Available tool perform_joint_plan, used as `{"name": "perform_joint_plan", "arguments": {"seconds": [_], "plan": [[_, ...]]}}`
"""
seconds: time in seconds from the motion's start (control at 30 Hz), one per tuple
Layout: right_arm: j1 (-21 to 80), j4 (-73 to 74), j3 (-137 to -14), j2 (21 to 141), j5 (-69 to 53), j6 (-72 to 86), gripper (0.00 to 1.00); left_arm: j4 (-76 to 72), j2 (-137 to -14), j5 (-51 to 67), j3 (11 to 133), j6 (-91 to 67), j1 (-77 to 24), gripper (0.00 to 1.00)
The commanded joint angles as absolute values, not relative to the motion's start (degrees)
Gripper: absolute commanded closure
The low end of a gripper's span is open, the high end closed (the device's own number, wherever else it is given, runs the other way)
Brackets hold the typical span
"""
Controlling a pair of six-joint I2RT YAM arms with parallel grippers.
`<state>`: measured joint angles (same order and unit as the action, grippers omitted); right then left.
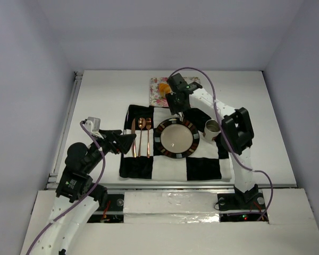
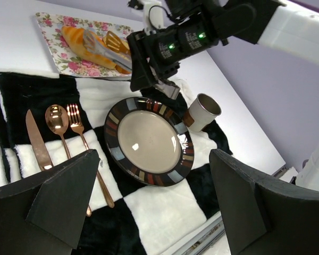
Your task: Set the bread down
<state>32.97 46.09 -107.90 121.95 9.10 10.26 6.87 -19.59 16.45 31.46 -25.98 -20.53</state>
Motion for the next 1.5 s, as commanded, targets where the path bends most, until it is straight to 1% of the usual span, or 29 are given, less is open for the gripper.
{"name": "perform_joint_plan", "arguments": {"seconds": [0.0,0.13,0.17,0.27,0.37,0.5,0.53,0.6,0.63,0.67,0.73,0.77,0.8,0.83,0.87,0.93,1.0,1.1,1.2,1.4,1.43,1.47], "plan": [[32.6,47.0,-111.8,123.0,10.5,8.3,0.44,4.0,-19.0,17.5,31.0,-25.1,-20.7,0.17],[32.6,48.3,-113.9,125.3,11.2,7.6,0.44,4.1,-19.0,17.5,30.9,-25.1,-20.7,0.17],[32.6,48.3,-113.9,125.5,11.1,7.7,0.51,4.0,-18.9,17.5,31.0,-25.2,-20.7,0.17],[32.6,46.8,-112.0,124.3,9.1,8.3,0.63,4.1,-18.9,17.1,31.0,-25.3,-20.7,0.17],[32.6,44.1,-108.7,120.4,8.7,9.7,0.68,4.0,-18.9,17.1,30.9,-25.3,-20.7,0.18],[32.6,39.8,-103.0,112.3,7.0,11.7,0.69,4.1,-19.1,17.1,30.9,-25.4,-20.7,0.18],[32.6,38.9,-101.7,108.7,5.6,12.7,0.69,4.0,-19.2,17.1,30.8,-25.5,-20.7,0.18],[32.6,36.5,-96.5,104.7,4.3,14.0,0.7,4.1,-19.2,16.9,30.9,-25.5,-20.7,0.18],[32.6,34.6,-94.3,100.3,3.2,15.5,0.7,4.1,-19.2,16.7,30.9,-25.6,-20.7,0.18],[32.6,33.3,-88.8,97.9,2.6,16.3,0.72,4.1,-19.2,16.6,30.9,-25.6,-20.7,0.18],[32.6,31.0,-82.4,92.8,0.5,19.3,0.72,4.2,-19.1,16.5,30.9,-25.7,-20.7,0.18],[33.8,27.9,-78.7,87.2,0.4,20.4,0.72,4.2,-19.1,16.4,30.8,-25.7,-20.7,0.18],[34.7,26.7,-71.9,84.3,0.4,21.4,0.73,4.2,-19.2,16.4,30.8,-25.7,-20.7,0.18],[35.8,25.9,-68.7,81.5,0.4,23.8,0.73,4.1,-19.2,16.4,30.8,-25.7,-20.7,0.18],[38.5,24.3,-65.5,75.7,0.4,25.1,0.72,4.1,-19.3,16.6,30.8,-25.7,-20.7,0.18],[41.7,23.8,-57.8,70.3,1.1,29.2,0.72,4.1,-19.6,16.7,30.8,-25.7,-20.7,0.18],[46.7,23.6,-53.4,64.5,1.2,32.3,0.71,4.0,-19.8,16.7,30.8,-25.7,-20.7,0.18],[52.7,24.4,-47.2,60.0,4.0,38.4,0.71,4.0,-19.7,16.8,30.8,-25.7,-20.7,0.18],[56.3,23.8,-43.9,59.2,5.4,42.6,0.7,4.0,-19.8,16.6,30.8,-25.8,-20.7,0.18],[59.0,21.8,-41.8,64.1,8.0,44.6,0.68,4.2,-19.7,16.2,30.8,-25.8,-20.7,0.18],[59.0,21.4,-41.9,64.5,8.1,44.6,0.68,4.2,-19.6,16.2,30.8,-25.9,-20.7,0.18],[59.6,20.9,-42.1,65.2,7.8,44.6,0.64,4.2,-19.6,16.2,30.8,-25.9,-20.7,0.18]]}}
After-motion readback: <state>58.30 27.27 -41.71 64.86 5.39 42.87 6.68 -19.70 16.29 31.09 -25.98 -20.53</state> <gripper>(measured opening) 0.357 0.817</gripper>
